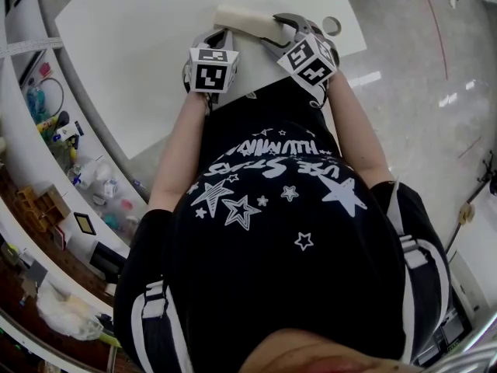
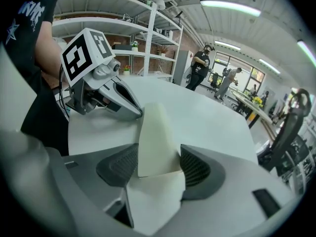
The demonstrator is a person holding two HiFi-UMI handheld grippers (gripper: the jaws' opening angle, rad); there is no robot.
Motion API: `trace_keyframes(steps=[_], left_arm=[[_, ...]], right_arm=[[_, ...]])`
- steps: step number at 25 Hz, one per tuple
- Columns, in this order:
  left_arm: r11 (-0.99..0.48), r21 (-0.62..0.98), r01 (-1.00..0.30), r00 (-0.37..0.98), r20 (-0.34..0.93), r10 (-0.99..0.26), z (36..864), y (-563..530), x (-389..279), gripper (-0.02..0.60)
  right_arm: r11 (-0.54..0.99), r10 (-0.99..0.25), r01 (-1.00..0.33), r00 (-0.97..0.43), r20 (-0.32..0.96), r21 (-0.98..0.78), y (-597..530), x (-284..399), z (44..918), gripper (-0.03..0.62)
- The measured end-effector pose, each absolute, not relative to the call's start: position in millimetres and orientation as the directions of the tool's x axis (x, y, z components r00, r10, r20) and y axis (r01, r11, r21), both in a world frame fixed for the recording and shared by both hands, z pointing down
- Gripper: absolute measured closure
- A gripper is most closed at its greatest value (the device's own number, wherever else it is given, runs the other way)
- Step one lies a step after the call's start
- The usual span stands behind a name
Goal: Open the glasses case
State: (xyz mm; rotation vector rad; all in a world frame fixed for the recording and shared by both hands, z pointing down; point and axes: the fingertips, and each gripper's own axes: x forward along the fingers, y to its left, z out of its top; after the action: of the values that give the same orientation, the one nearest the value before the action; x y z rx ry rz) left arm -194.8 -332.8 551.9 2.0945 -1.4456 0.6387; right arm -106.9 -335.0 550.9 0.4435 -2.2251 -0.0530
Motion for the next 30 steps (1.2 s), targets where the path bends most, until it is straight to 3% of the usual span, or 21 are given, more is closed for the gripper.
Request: trace_keyframes(steps=[20, 30], left_arm=[[-0.315, 0.155, -0.936, 0.338, 0.64, -0.69, 553, -333, -195, 0.569], [-0.317, 0.151, -0.936, 0.337, 0.638, -0.692, 554, -333, -193, 0.569]], right_arm=[[0.796, -0.512, -0.6, -0.596, 0.619, 0.081, -401, -86, 511, 0.326], [0.748, -0.542, -0.663, -0.595, 0.593, 0.018, -402, -80, 505, 0.326]])
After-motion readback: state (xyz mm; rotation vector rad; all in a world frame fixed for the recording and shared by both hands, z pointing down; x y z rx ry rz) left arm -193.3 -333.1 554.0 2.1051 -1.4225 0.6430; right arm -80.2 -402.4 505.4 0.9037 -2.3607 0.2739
